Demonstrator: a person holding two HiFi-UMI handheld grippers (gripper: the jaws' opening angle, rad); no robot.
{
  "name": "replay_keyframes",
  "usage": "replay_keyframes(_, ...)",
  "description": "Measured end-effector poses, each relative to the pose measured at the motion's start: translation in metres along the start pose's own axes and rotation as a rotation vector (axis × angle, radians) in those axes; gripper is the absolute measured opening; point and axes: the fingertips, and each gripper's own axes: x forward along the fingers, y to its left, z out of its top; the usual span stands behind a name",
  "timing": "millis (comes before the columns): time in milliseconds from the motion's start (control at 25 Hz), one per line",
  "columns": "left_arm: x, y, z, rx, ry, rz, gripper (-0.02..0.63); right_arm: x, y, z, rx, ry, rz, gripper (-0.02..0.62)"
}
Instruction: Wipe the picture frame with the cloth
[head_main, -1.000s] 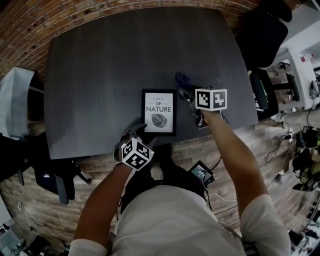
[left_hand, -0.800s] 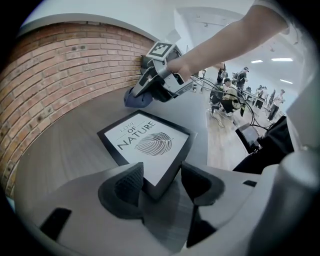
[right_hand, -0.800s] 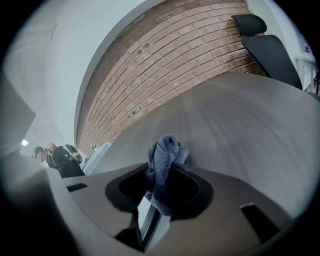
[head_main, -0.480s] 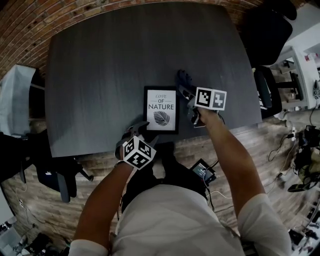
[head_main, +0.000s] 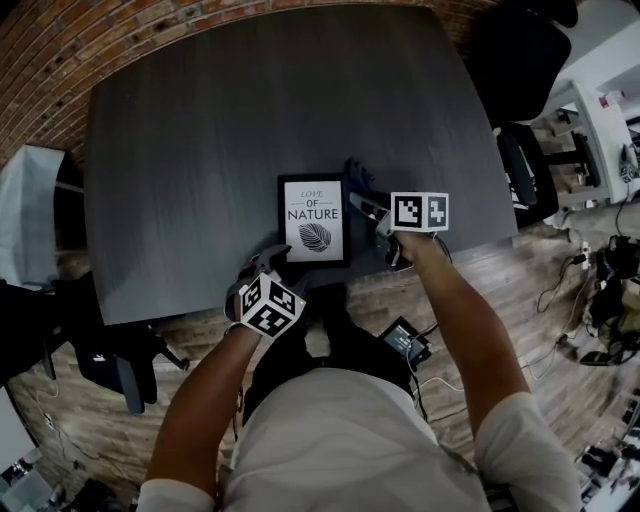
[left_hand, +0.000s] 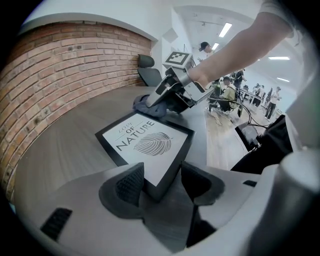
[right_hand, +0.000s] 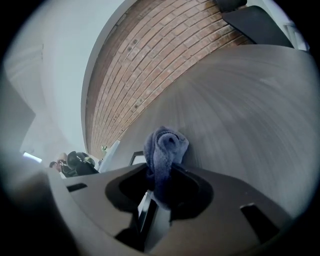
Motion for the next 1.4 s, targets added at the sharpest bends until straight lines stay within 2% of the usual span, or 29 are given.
replay_keyframes(360,0.0,0.0,-0.001,0.008,0.01,0.006,0.241,-0.014,0.009,-0.035,-0.021,0.08,0.031,0.12)
replay_keyframes(840,0.004,-0.002,0.0,-0.018,0.034,0.052,0.25,-0.033,0.018,-0.076,-0.064,0.15,0.082,0.12)
replay_keyframes(1120,0.002,0.0,-0.002,-0.018,0.025,0.05,0.25,-0.041,0.026,-0.099,-0.072,0.168,0.071,0.12)
replay_keyframes(1400,0.003,0.001,0.001,-0.006,0.015,0.026,0.25,-0.051,0.03,-0.119,-0.055,0.135,0.001,0.12)
